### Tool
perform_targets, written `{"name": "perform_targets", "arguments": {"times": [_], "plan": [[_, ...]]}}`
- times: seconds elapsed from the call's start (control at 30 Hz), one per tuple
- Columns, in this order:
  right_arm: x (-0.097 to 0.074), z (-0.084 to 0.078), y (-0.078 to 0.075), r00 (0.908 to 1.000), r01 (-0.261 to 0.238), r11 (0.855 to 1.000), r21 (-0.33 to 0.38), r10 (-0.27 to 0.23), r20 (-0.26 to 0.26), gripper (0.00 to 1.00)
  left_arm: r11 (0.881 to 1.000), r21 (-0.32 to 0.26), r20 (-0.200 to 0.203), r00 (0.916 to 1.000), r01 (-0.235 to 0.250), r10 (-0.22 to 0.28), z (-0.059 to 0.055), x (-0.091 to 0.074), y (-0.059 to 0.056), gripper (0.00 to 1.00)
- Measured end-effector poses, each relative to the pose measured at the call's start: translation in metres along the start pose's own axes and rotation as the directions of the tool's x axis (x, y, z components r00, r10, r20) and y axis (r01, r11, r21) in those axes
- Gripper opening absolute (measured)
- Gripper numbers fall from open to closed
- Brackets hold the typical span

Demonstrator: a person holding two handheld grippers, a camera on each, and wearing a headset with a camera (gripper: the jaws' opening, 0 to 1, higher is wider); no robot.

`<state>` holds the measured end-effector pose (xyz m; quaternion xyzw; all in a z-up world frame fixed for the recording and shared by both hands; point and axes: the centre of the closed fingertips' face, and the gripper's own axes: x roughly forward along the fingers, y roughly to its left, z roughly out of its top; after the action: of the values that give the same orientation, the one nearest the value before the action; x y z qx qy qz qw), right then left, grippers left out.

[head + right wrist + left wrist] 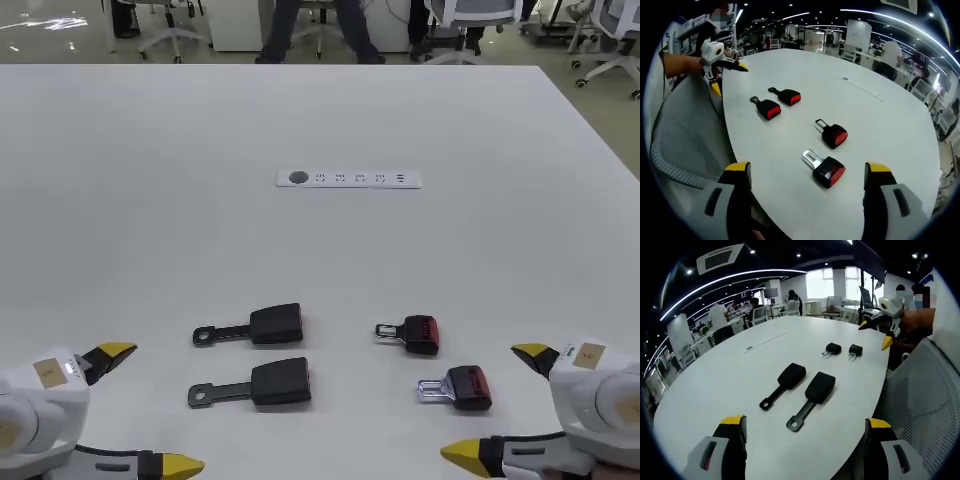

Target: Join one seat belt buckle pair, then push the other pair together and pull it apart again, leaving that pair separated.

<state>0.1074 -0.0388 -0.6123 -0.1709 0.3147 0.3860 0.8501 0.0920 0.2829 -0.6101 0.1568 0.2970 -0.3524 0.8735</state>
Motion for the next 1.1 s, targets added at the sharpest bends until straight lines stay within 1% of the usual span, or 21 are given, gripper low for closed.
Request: {"name": "perform_targets", "arguments": {"times": [0.37,0.57,0.73,0.8,0.93,1.1], "plan": [[-0.0012,0.0008,0.0004,1.0,0.0,1.0,0.0,0.0,0.003,0.93,1.0,0.005,-0.005,1.0,0.004,-0.004,0.0012,0.0005,-0.0033,1.0],[-0.0003,0.0015,0.0009,1.0,-0.004,1.0,-0.004,0.004,0.001,0.92,1.0,-0.001,-0.003,1.0,0.003,-0.003,0.0049,-0.0002,-0.0061,1.0],[0.0002,0.0029,0.0009,1.0,-0.006,1.0,-0.009,0.006,0.0,0.91,1.0,0.0,-0.004,1.0,0.003,-0.003,0.004,-0.0007,-0.0053,1.0],[0.0004,0.0027,0.0004,1.0,-0.006,1.0,-0.017,0.006,-0.004,0.9,1.0,-0.005,-0.001,1.0,0.003,-0.003,0.0034,-0.0009,-0.0032,0.99],[0.0008,0.0006,0.0014,0.9998,-0.012,1.0,-0.028,0.012,-0.016,0.87,1.0,-0.002,-0.003,1.0,0.005,-0.005,0.0018,-0.0001,-0.0028,0.99],[0.0015,-0.0013,0.0014,0.9996,-0.015,0.999,-0.041,0.014,-0.024,0.87,1.0,-0.003,-0.008,0.9999,0.007,-0.007,0.0005,-0.0007,-0.0023,0.99]]}}
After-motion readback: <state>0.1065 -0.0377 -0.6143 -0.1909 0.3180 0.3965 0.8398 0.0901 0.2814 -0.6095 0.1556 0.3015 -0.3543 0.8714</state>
